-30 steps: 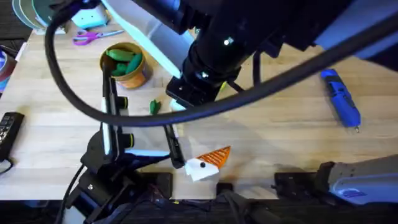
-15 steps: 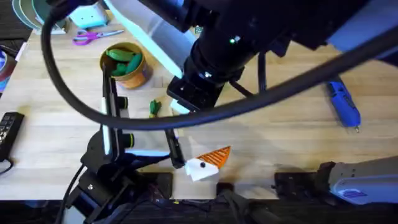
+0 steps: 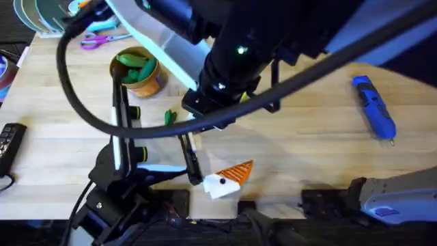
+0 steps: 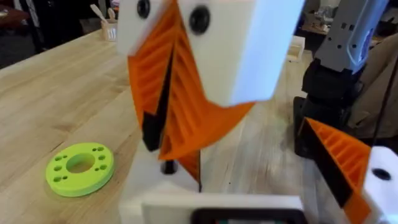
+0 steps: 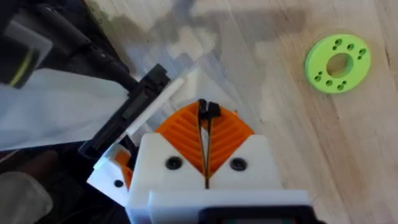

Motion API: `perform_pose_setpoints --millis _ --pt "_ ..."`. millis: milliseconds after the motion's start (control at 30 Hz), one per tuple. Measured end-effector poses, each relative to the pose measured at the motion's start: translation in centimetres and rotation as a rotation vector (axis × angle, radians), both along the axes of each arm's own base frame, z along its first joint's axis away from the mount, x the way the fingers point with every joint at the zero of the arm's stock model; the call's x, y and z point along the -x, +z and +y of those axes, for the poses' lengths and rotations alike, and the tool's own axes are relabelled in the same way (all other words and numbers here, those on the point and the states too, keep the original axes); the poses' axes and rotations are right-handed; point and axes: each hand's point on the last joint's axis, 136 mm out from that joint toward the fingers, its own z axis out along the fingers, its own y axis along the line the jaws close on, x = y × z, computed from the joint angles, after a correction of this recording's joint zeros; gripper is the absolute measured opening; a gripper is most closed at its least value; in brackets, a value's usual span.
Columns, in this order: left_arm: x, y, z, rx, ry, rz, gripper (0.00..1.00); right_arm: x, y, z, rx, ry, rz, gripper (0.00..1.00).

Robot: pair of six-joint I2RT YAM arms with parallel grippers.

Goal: Pick up the gripper from the table and insert it into the empty holder that is missing its gripper. Then pick up a screw, insert it into the mounting hole, and use the screwdriver to tighten it. Finally, clean up the table by picking up the vegetable and placing it into the bucket.

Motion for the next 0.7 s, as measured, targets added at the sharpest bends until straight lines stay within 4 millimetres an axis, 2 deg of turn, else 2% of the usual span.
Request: perform_pose_setpoints --millis 467,500,700 --pt "0.0 -0.01 0.0 0.0 0.0 0.0 0.992 -0.05 -0.49 0.18 0.01 0.001 0.009 0.011" --pt "0.0 -0.01 0.0 0.0 0.0 0.0 0.992 -0.03 -0.49 0.17 0.01 -0.004 0.011 0.061" --pt "-0.01 -0.01 0.0 0.0 0.0 0.001 0.992 -0.17 -0.51 -0.14 0.021 -0.01 0.005 0.918"
